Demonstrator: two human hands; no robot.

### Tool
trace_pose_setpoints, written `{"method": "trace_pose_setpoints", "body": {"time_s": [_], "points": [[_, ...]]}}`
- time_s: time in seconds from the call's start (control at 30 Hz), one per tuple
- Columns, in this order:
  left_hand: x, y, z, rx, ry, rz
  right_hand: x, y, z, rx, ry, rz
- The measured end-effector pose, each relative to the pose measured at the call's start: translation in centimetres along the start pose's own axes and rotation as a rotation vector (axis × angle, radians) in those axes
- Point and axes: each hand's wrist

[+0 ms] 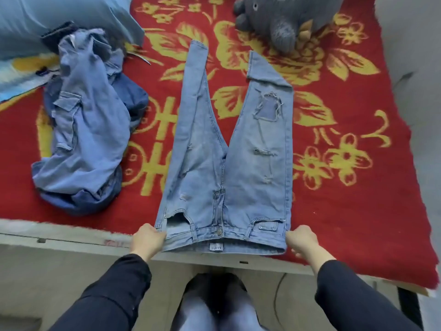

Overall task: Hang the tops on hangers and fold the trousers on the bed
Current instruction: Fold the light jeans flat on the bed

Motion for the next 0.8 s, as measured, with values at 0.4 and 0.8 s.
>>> {"method": "trace_pose_setpoints", "body": {"time_s": [0.4, 0.8], "points": [[-2.6, 7.7, 5.4, -0.381, -0.052, 0.146, -3.5, -9.4, 1.5, 0.358, -0.033, -0.098], [-2.5, 13.6, 20.7, -0.665, 0.244, 0.674, -7.2, -26.3, 8.8, 1.002, 0.261, -0.343]]}}
Point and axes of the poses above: each hand's wrist, its own z-axis towards the middle knuckle, its own x-axis out of the back of the hand, y = z × x, and after that the axes turned 7 degrees about -x, right-handed
